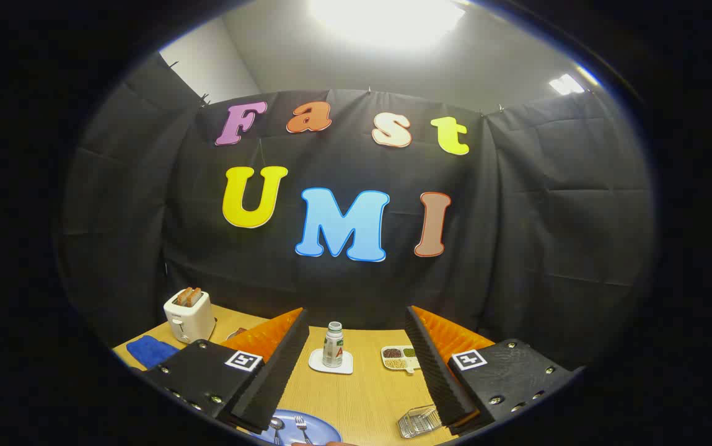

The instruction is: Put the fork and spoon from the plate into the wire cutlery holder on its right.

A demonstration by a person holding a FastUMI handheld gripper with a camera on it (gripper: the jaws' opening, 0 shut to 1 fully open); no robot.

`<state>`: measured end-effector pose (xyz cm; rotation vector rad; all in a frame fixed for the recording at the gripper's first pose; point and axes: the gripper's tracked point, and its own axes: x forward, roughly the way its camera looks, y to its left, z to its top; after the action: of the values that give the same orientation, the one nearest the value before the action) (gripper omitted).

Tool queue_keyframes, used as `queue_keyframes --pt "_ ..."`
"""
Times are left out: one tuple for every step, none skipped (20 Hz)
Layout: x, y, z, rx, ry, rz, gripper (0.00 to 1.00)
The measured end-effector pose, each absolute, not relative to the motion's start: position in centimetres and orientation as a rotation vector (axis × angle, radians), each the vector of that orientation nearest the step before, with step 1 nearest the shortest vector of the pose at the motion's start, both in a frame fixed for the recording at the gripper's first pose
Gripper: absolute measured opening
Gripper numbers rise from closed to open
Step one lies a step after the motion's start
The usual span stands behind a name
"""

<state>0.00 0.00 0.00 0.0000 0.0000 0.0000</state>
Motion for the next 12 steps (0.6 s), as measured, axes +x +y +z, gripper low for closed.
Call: queue_keyframes --pt "-0.07 0.05 0.20 0.002 -0.002 0.000 0.95" --pt "-0.10 0.04 0.26 0.003 -0.005 -0.001 0.95" --pt "-0.12 0.12 0.26 0.001 -0.006 0.002 0.95" --pt "-0.15 0.33 0.11 -0.002 -0.006 0.007 0.95" --pt "-0.13 0.54 0.15 -0.005 -0.008 0.013 0.95" --pt "-0.14 0.58 0.03 -0.011 -0.006 0.016 0.95" --pt "-0.11 0.59 -0.07 -0.014 -0.003 0.017 0.95" --pt "-0.16 0.66 0.05 -0.012 -0.007 0.020 0.95" --pt "-0.19 0.71 0.23 -0.011 -0.010 0.020 0.95" --pt "-0.15 0.63 0.06 -0.013 -0.010 0.019 0.95" --pt "-0.17 0.71 -0.09 -0.015 -0.008 0.022 0.95" --pt "-0.15 0.72 -0.25 -0.018 -0.004 0.022 0.95"
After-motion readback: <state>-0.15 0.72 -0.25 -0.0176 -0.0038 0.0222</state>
